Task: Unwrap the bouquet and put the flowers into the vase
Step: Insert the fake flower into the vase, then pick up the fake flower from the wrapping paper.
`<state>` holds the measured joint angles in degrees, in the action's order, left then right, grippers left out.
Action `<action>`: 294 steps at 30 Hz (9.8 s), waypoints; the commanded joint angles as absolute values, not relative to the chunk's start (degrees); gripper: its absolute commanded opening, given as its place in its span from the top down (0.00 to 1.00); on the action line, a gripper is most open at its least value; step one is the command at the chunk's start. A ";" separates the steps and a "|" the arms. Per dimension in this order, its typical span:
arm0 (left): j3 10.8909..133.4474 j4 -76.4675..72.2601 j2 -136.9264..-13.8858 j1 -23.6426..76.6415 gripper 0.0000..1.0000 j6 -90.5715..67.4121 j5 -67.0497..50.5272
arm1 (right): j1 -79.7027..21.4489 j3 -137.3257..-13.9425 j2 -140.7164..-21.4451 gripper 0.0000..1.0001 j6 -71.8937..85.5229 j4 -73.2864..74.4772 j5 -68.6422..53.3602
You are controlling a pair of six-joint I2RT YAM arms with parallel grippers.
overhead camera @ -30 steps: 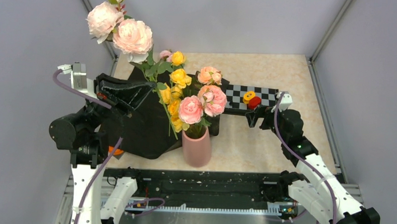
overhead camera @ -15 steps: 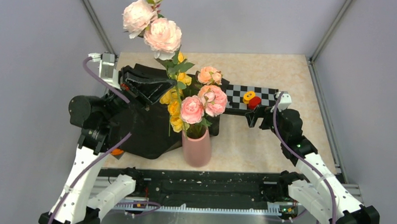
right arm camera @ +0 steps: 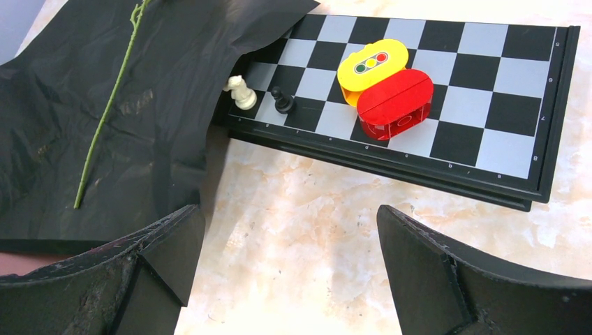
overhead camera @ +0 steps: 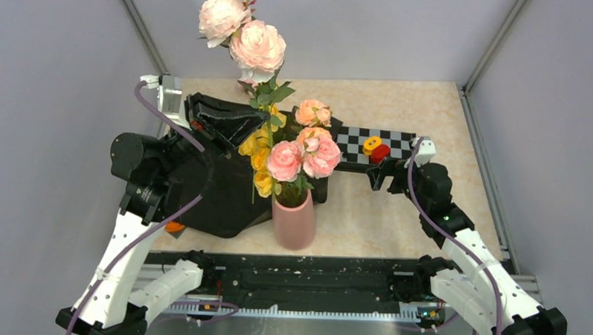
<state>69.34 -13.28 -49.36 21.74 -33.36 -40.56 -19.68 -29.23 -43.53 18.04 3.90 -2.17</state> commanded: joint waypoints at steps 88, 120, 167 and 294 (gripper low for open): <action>50.72 -4.77 -36.47 22.76 0.67 -30.54 -42.25 | -18.96 -29.88 -42.71 0.05 17.60 1.48 -2.02; 61.59 9.43 -33.38 22.76 0.09 -26.37 -38.70 | -18.93 -29.88 -42.65 0.05 17.75 1.20 -2.53; 65.74 14.23 -38.39 22.76 0.61 -22.14 -39.61 | -18.94 -29.68 -42.45 0.05 17.69 1.10 -2.55; 80.64 22.42 -115.37 7.50 0.73 -18.37 -2.84 | -18.91 -29.09 -44.65 0.05 17.57 0.35 -1.93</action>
